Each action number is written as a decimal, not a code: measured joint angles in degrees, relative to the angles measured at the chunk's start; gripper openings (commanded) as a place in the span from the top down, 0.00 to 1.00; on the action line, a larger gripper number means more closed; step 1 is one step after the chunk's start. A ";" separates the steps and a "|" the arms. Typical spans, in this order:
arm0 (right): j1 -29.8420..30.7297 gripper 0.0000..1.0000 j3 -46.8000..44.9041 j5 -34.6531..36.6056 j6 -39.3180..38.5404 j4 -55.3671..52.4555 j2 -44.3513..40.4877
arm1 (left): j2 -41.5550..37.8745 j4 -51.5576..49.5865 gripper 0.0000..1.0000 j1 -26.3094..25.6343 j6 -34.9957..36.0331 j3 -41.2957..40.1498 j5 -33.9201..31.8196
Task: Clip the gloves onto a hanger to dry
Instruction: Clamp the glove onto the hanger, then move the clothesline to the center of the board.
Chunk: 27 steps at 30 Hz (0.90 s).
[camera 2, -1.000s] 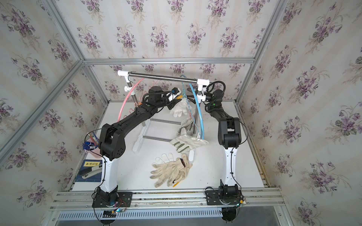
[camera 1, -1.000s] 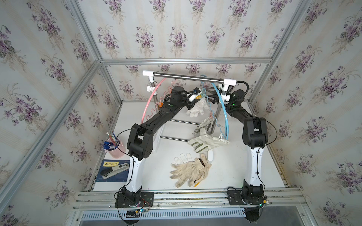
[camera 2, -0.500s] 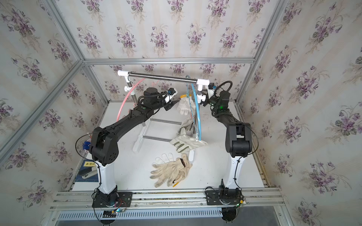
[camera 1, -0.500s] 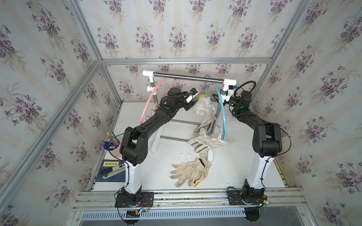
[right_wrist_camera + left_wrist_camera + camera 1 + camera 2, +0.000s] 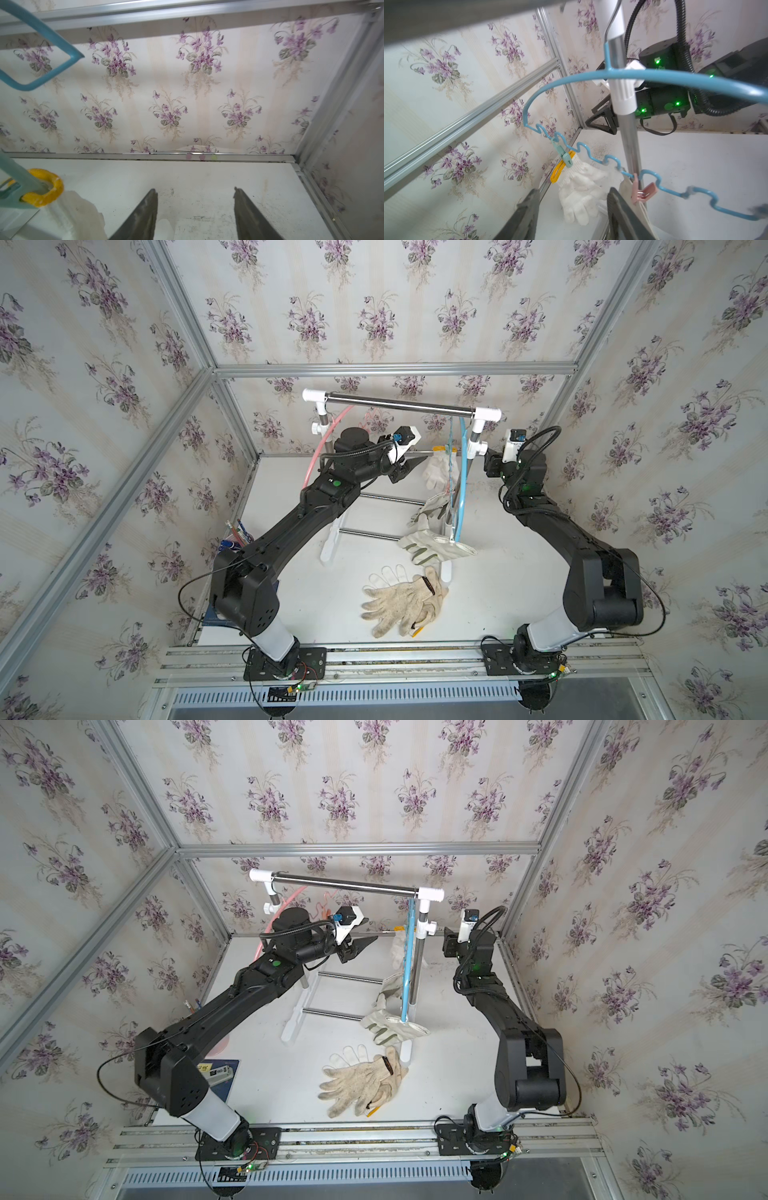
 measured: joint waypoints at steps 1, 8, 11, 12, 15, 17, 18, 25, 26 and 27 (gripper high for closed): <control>0.02 0.52 -0.28 0.87 1.46 -1.20 -1.42 | -1.77 -0.04 0.12 0.04 -0.72 -0.85 -0.02; 5.62 0.53 2.82 7.56 7.54 -13.16 -11.30 | -15.13 -0.20 0.00 0.04 -6.16 -6.32 -0.66; 11.43 0.53 3.82 10.47 7.06 -15.74 -16.15 | -19.30 1.49 0.00 0.17 -10.38 -8.94 -2.12; 13.07 0.54 4.55 11.43 6.97 -16.55 -17.49 | -20.28 1.42 0.00 0.31 -11.50 -9.60 -2.69; 16.65 0.54 7.23 15.58 6.60 -18.84 -19.93 | -22.51 -0.20 0.00 0.57 -13.44 -10.14 -4.26; 18.86 0.54 9.25 16.83 7.19 -20.22 -20.94 | -23.89 -1.75 0.00 0.74 -14.93 -10.01 -5.60; 20.04 0.54 10.05 16.87 7.10 -20.65 -21.55 | -24.79 -3.41 0.00 0.79 -16.24 -9.68 -6.82; 22.99 0.55 11.54 18.95 7.10 -23.37 -25.97 | -28.57 -10.67 0.00 2.43 -20.04 -7.91 -12.66; 23.21 0.55 11.61 18.97 7.10 -23.52 -26.32 | -28.59 -12.72 0.00 2.78 -19.65 -6.75 -14.01; 23.52 0.55 11.74 18.75 7.06 -23.82 -26.64 | -28.30 -14.86 0.00 3.48 -19.39 -4.90 -15.37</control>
